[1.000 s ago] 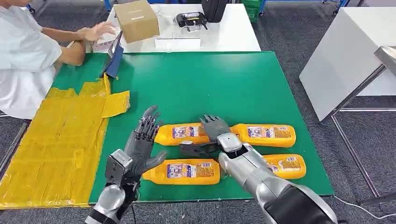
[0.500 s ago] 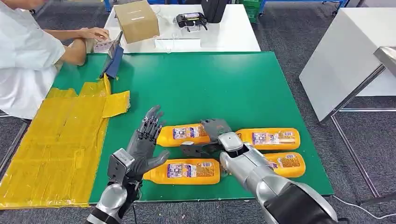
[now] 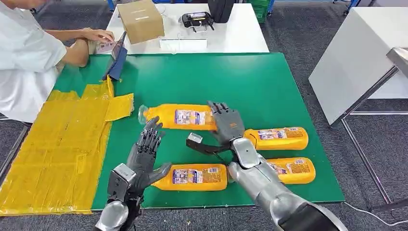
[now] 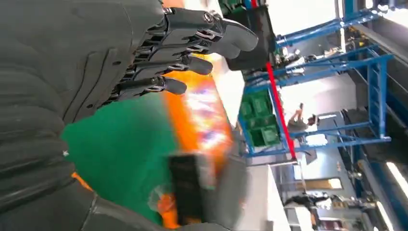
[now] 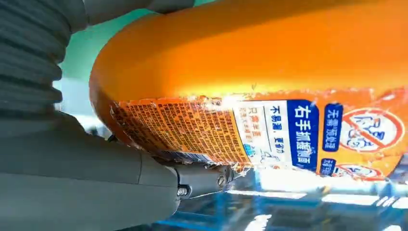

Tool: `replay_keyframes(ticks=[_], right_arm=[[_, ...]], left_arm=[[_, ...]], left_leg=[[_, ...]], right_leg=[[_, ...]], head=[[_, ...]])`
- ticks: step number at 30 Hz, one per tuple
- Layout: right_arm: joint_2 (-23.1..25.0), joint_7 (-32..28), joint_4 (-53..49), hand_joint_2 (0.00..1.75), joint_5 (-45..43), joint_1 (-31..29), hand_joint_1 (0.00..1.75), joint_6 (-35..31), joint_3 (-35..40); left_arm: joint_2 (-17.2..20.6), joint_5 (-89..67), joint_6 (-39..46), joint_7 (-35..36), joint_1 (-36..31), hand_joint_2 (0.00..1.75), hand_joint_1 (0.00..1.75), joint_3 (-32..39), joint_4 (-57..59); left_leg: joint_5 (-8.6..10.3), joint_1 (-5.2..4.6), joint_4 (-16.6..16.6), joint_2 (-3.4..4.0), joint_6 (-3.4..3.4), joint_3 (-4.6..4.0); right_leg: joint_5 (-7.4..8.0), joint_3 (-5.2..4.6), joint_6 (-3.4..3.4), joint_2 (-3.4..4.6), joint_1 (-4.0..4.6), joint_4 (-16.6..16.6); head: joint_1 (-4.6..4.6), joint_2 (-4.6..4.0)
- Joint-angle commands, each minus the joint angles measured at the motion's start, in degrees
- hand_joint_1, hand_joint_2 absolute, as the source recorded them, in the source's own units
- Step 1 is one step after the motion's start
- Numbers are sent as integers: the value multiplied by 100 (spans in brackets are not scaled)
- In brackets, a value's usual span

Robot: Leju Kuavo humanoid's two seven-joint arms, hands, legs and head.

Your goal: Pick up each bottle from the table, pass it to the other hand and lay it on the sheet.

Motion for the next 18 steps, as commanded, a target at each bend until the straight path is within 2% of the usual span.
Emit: replay_keyframes(ticks=[1,6,7,8,12,14,18], right_arm=[[-373,-661,-1994,175,-1498,759,175,719,-1733],[-295,-899,-1701,175,-1827,788,175,794,-2045],[-209,-1143,-1815,175,-2238,896,175,1144,-2097],[-90,-1430,-2057,175,-2986,1061,175,1890,-2141],[-38,-1369,-2242,175,-2984,1205,175,1871,-2013],[30,-1710,-2557,175,-4085,1409,175,3159,-1840],[123,-1948,-3019,175,-4576,1915,175,3979,-681]], left_arm=[[15,-79,53,29,181,175,0,278,-72],[9,-101,64,18,197,175,0,287,-106],[15,-119,79,20,221,175,0,298,-128],[32,-139,116,23,247,175,0,315,-147],[46,-135,114,23,266,175,0,335,-158],[76,-145,163,7,288,175,0,356,-167],[134,-136,253,-55,397,175,0,436,-260]], left_leg=[[-8,4,4,-23,-5,9],[-10,1,1,-21,-7,20],[-10,2,2,-14,-7,17],[-13,3,2,-19,-8,22],[-18,4,-2,-9,-11,30],[-18,2,0,-4,-10,28],[-19,9,-2,-2,-9,28]], right_leg=[[-11,16,-7,6,1,1],[-12,25,-9,14,-2,0],[-10,21,-9,17,0,-1],[-13,27,-10,20,-1,0],[-16,29,-12,31,2,-1],[-16,24,-11,34,0,3],[-16,28,-10,34,4,-4]], head=[[2,0],[0,0],[2,0],[0,0],[0,0],[-2,0],[2,0]])
